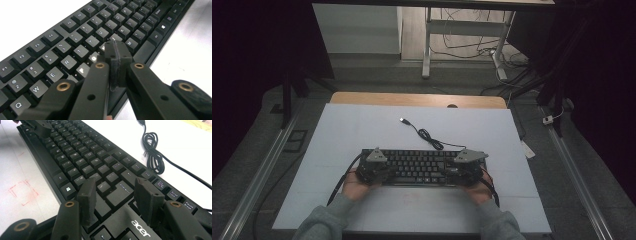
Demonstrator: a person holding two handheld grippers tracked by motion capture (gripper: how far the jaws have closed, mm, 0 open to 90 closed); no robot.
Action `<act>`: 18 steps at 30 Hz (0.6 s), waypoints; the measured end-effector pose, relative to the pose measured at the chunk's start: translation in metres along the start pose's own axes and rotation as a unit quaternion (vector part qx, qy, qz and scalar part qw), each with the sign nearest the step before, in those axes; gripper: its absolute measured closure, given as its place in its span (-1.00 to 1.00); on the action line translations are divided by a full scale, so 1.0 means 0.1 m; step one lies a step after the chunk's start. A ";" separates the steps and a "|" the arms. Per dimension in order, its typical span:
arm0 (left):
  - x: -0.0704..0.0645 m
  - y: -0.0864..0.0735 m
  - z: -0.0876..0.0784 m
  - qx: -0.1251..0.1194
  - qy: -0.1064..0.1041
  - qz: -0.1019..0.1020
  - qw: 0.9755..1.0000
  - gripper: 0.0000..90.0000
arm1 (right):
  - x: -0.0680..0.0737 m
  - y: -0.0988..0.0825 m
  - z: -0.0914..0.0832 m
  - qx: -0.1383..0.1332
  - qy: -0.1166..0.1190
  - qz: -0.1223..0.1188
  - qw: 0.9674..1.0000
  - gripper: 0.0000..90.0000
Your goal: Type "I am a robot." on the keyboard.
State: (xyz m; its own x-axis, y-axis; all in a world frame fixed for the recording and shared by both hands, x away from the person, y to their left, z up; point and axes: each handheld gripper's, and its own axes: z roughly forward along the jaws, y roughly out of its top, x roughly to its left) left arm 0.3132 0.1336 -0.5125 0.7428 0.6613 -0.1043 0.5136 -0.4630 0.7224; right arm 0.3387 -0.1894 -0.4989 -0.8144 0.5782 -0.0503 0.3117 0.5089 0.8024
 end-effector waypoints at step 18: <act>-0.04 0.00 0.11 0.014 0.003 0.003 1.000 0.92 | 0.01 0.00 0.01 0.005 -0.001 -0.002 1.000 0.16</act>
State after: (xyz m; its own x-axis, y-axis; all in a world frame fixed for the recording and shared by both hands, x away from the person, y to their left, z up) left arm 0.3150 0.1239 -0.5193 0.7436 0.6618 -0.0948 0.5203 -0.4838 0.7037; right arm 0.3386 -0.1881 -0.4997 -0.8145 0.5775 -0.0554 0.3134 0.5184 0.7956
